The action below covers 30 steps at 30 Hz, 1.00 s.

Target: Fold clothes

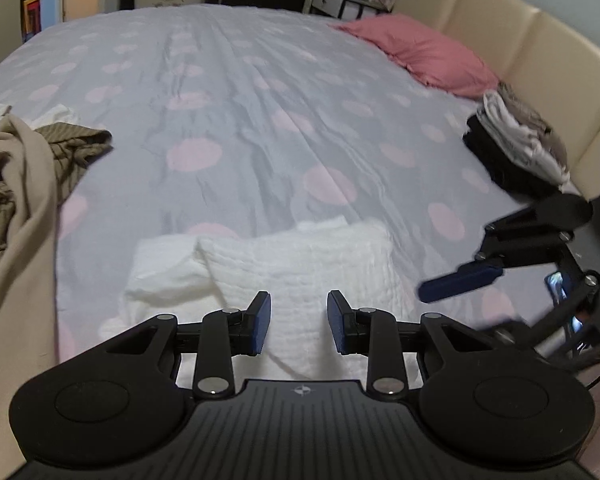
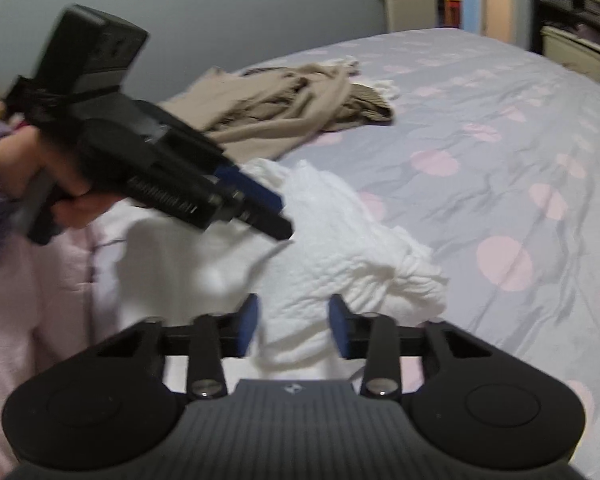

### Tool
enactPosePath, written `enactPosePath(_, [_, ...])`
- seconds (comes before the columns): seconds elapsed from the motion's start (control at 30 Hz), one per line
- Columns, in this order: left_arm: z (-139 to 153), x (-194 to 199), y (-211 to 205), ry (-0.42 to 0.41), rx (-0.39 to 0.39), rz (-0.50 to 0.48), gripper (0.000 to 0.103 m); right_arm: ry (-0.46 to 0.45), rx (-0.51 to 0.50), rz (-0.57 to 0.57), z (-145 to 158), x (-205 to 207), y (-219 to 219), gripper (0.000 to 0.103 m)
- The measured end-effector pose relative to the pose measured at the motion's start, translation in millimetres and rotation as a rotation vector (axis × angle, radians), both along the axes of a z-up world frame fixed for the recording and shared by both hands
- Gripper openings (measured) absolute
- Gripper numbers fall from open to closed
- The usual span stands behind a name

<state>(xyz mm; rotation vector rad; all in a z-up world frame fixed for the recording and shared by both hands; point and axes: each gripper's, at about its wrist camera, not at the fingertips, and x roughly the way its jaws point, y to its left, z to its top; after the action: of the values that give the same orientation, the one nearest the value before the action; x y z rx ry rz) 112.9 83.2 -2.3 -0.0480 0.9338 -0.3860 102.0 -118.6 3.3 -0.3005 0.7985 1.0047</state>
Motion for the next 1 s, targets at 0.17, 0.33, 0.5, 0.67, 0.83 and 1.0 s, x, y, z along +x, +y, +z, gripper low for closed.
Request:
enactPosePath(0.17, [-14.2, 10.1, -2.2, 0.028, 0.029, 0.006, 0.028, -0.016, -0.033, -0.059, -20.7, 15.5, 14.6, 0.03])
enactPosePath(0.33, [-32.1, 20.7, 1.3, 0.07, 0.057, 0.028, 0.028, 0.019, -0.074, -0.078, -45.7, 26.9, 22.9, 0.028])
enactPosePath(0.5, [-31.8, 21.3, 2.0, 0.069, 0.061, 0.023, 0.028, 0.043, -0.075, -0.06, -49.9, 29.9, 23.7, 0.03])
enactPosePath(0.67, [-10.3, 5.6, 4.6, -0.016, 0.082, 0.005, 0.05, 0.09, -0.022, -0.124, -34.8, 29.4, 10.9, 0.054])
enactPosePath(0.83, [7.4, -11.9, 37.4, -0.098, 0.069, 0.091, 0.055, 0.188, 0.044, -0.272, -32.6, 32.4, -12.7, 0.068])
enactPosePath(1.0, [2.9, -20.8, 77.3, -0.076, 0.063, 0.212, 0.056, 0.389, 0.126, -0.383, -52.2, 41.4, -35.9, 0.068])
